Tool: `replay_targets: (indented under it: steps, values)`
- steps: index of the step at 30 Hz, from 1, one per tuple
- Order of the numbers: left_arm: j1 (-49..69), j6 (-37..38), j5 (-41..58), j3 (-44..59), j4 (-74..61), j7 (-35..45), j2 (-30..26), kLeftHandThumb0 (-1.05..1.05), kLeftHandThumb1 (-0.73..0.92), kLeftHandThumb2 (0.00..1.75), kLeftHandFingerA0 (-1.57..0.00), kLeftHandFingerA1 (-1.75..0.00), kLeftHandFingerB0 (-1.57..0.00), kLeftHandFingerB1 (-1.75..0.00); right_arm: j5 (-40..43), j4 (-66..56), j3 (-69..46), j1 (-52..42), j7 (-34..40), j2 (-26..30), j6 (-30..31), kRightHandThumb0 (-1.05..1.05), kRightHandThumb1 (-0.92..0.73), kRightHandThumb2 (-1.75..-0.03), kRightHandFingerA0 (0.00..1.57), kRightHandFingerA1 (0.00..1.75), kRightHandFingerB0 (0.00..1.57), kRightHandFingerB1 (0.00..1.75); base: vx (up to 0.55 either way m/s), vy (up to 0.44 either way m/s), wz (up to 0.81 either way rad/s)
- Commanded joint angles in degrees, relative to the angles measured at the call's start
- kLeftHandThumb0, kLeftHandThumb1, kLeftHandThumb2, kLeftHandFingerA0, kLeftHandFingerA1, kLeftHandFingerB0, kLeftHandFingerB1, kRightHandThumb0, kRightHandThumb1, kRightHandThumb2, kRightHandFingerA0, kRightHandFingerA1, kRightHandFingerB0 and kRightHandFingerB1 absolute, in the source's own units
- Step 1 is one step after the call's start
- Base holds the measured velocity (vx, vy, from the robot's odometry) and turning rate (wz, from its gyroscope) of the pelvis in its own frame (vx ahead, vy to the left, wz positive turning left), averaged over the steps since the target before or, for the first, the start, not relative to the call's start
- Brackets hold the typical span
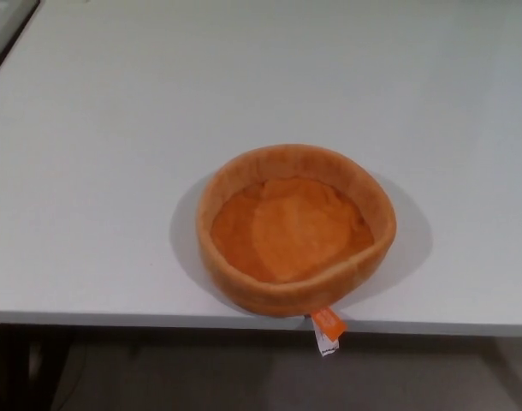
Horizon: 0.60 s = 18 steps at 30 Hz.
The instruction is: A soft plate is kept in the center of the table close to the robot and the robot uses its left hand to pick up the plate, turns it upside down and places it back on the table
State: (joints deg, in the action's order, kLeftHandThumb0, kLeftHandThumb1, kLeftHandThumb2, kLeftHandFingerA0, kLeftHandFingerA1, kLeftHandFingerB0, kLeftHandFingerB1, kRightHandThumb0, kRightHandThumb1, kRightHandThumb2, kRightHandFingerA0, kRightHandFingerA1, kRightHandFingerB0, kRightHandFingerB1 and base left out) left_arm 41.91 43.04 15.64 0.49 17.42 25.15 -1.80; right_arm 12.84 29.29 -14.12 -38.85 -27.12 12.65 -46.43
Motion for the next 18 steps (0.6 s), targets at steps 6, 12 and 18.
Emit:
replay_targets:
  steps: [6,12,18]
  values:
    - [2.6,4.4,4.6,1.1,-10.6,1.3,0.2,-0.94,0.76,1.16,0.0,-0.4,-0.16,-0.28,3.5,-0.7,-0.2,-0.6,-3.0,0.0,-2.1,-0.78,-0.73,-0.73,0.41,0.39,0.35,0.37,0.0,0.0,0.0]
    - [3.4,4.3,-0.1,4.3,-25.4,-2.3,-0.8,-0.39,0.37,1.04,0.0,-0.5,0.0,-0.49,3.8,-0.2,-0.3,0.0,-3.5,-0.1,-2.2,-0.76,-0.72,-0.74,0.4,0.4,0.35,0.36,0.0,0.0,0.0]
    - [0.0,2.3,-1.2,6.4,-32.8,-3.2,-2.3,-0.92,0.85,0.67,-0.19,-0.36,-0.18,-0.28,2.9,2.7,-0.7,1.4,-3.5,0.4,-3.4,-0.78,-0.75,-0.72,0.41,0.37,0.34,0.35,0.0,0.0,0.0]
